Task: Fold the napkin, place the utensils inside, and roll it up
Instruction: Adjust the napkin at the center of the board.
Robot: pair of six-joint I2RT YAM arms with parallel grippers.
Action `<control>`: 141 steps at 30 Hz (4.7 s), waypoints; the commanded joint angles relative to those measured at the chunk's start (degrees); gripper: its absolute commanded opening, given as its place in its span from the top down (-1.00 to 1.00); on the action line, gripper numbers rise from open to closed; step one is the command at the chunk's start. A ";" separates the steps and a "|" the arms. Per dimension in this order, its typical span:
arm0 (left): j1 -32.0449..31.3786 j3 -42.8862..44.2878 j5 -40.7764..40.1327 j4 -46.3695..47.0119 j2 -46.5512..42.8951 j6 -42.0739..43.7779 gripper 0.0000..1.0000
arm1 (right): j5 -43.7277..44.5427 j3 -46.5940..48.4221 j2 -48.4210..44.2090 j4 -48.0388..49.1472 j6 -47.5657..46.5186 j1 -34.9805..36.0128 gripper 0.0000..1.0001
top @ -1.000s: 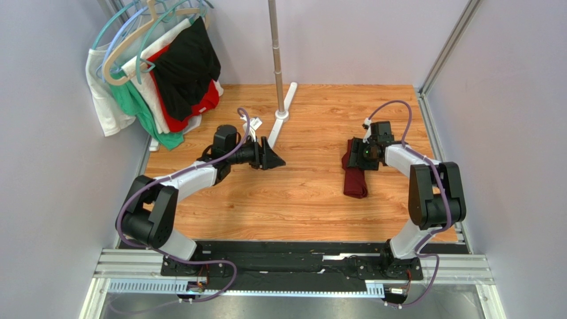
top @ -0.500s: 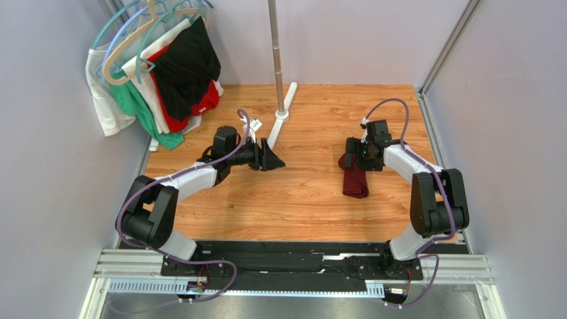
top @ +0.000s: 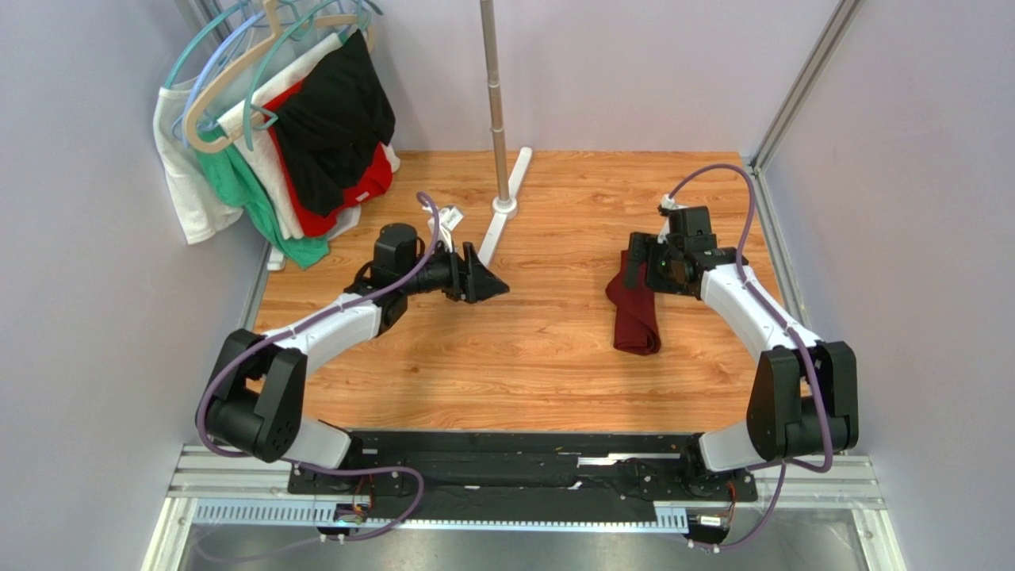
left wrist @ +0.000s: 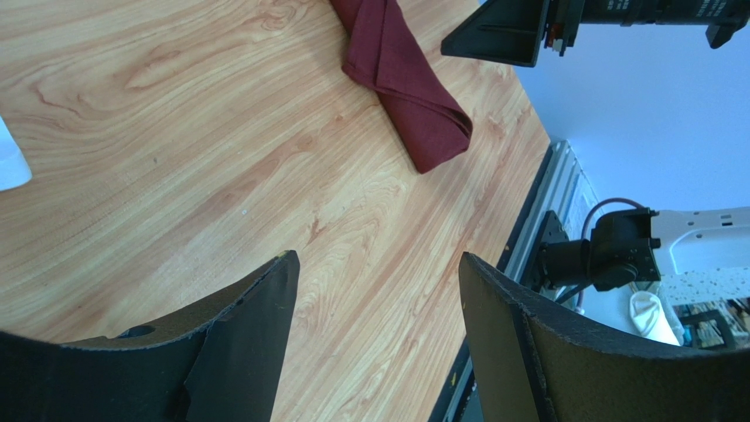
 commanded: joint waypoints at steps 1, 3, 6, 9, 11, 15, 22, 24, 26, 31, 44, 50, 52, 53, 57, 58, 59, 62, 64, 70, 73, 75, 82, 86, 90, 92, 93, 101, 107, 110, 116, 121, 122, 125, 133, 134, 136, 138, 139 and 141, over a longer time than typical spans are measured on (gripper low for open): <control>0.71 -0.35 -0.52 -0.09 -1.90 1.36 -0.52 | 0.15 -0.23 -0.87 2.11 0.75 0.93 -0.68; 0.79 -0.44 -0.43 -0.36 -2.08 1.45 -0.52 | 0.14 -0.93 -0.52 3.78 1.63 1.46 -0.66; 0.79 -0.44 -0.60 -0.79 -1.99 1.62 -0.52 | 0.32 -1.29 0.89 4.49 2.60 1.81 -0.56; 0.71 0.00 -1.57 -2.55 -1.99 2.76 -0.52 | 0.58 -2.25 1.68 5.98 3.21 2.77 -0.42; 0.71 0.08 -1.84 -2.99 -2.17 3.47 -0.52 | 0.76 -2.17 2.64 6.59 3.30 4.09 -0.29; 0.71 0.17 -1.66 -2.91 -1.73 3.47 -0.52 | 2.78 -1.56 5.01 6.95 3.48 6.11 -0.14; -1.13 2.36 -1.84 -1.50 1.77 3.38 -0.51 | 0.51 -0.67 5.82 8.00 3.57 7.52 -0.11; -2.45 3.77 -2.45 -1.24 3.36 4.17 -0.50 | -1.17 -0.50 4.50 8.09 4.44 7.52 -0.22; -4.64 6.05 -2.98 0.07 6.43 3.82 -0.50 | -2.49 -0.15 1.34 7.48 4.97 7.52 -0.37; -10.18 15.70 -3.33 2.63 16.87 1.54 -0.50 | -4.15 -0.49 -3.06 4.49 5.50 1.58 -0.58; -19.42 38.13 -2.36 6.76 42.21 2.59 -0.73 | -18.66 -9.28 -5.70 10.29 7.70 -14.71 -0.72; -19.68 44.80 -3.77 8.26 49.85 0.75 -0.78 | -19.63 -11.22 -4.83 11.60 7.96 -15.59 -0.72; -20.21 46.40 -4.03 7.91 51.17 0.83 -0.79 | -19.98 -11.92 -4.48 12.40 8.22 -15.77 -0.72; -20.21 47.88 -4.29 7.47 52.40 1.18 -0.79 | -20.24 -12.01 -4.47 12.66 8.23 -15.85 -0.72; -20.39 50.36 -5.17 4.65 54.52 1.62 -0.79 | -20.69 -12.45 -4.82 13.01 8.49 -15.86 -0.72; -20.56 50.62 -5.26 4.65 54.78 1.62 -0.79 | -20.77 -12.45 -4.74 13.01 8.49 -15.86 -0.72; -20.56 51.23 -5.18 4.65 55.48 1.45 -0.79 | -20.86 -12.45 -4.82 13.10 8.49 -15.86 -0.72; -20.74 53.08 -4.48 3.51 56.80 1.01 -0.75 | -20.95 -12.54 -4.39 13.36 8.58 -15.86 -0.72; -20.83 53.43 -3.77 3.34 57.16 0.57 -0.69 | -21.04 -12.54 -3.95 13.71 8.58 -15.86 -0.72; -21.27 55.72 -1.84 2.46 58.91 -0.66 -0.60 | -20.95 -13.42 -1.58 15.73 9.28 -15.86 -0.71; -21.53 56.07 -1.31 2.28 59.27 -0.66 -0.52 | -20.51 -13.51 -0.78 16.18 9.37 -15.86 -0.71; -21.62 56.16 -1.13 1.84 59.18 -0.66 -0.45 | -20.42 -13.59 -0.69 16.26 9.19 -15.86 -0.71; -21.97 57.04 -0.34 0.87 59.62 -1.36 0.03 | -20.42 -13.15 0.36 16.70 9.37 -15.86 -0.71; -22.15 57.92 0.27 0.87 60.23 -1.89 0.20 | -20.60 -13.15 1.15 16.97 9.54 -15.86 -0.71; -22.15 58.27 0.27 0.00 60.23 -1.89 0.62 | -20.42 -13.15 1.42 17.06 9.54 -15.86 -0.71; -22.06 58.01 0.01 -0.44 59.89 -1.54 0.77 | -20.51 -13.24 1.59 17.06 9.46 -15.86 -0.71; -22.06 57.74 -0.08 -0.44 59.62 -1.45 0.82 | -20.51 -13.24 1.50 17.06 9.37 -15.86 -0.71; -18.72 52.38 1.15 4.82 56.72 -4.88 1.00 | -20.60 -13.15 1.94 16.97 9.46 -15.86 -0.71; -17.93 50.89 4.39 7.10 56.37 -5.58 1.00 | -21.56 -12.98 1.85 17.23 9.72 -15.86 -0.71; -17.93 50.01 6.07 10.87 56.46 -7.25 1.00 | -21.92 -13.07 2.20 17.32 9.72 -15.94 -0.71; -16.88 47.64 5.63 14.31 54.35 -8.92 1.00 | -22.53 -13.24 2.47 17.67 9.98 -15.94 -0.70; -15.64 46.41 6.16 14.41 53.73 -9.36 1.00 | -24.29 -12.72 3.26 18.11 10.07 -15.94 -0.69; -15.55 46.23 5.99 14.41 53.82 -9.45 1.00 | -25.16 -12.71 3.43 18.20 10.25 -15.86 -0.69; -15.47 45.44 5.46 13.62 53.47 -8.93 1.00 | -26.14 -12.63 3.61 18.55 9.90 -15.68 -0.68; -15.47 45.96 3.35 3.53 52.15 -3.22 1.00 | -24.91 -10.26 7.03 19.68 10.60 -9.27 -0.67; -15.47 45.96 3.09 2.90 51.89 -2.17 1.00 | -24.90 -9.99 7.65 20.04 11.30 -8.83 -0.67; -15.47 46.31 2.65 0.54 51.62 -1.11 1.00 | -24.21 -8.77 9.92 20.22 11.39 -6.56 -0.67; -15.47 46.84 2.47 -0.53 51.88 0.04 1.00 | -23.33 -7.97 11.25 19.96 10.78 -5.23 -0.66; -15.47 47.02 2.73 -1.23 52.06 0.22 1.00 | -22.19 -7.53 11.69 20.04 10.78 -4.09 -0.66; -15.47 47.28 2.65 -1.94 52.32 0.65 1.00 | -20.26 -6.83 12.49 19.52 10.07 -2.77 -0.66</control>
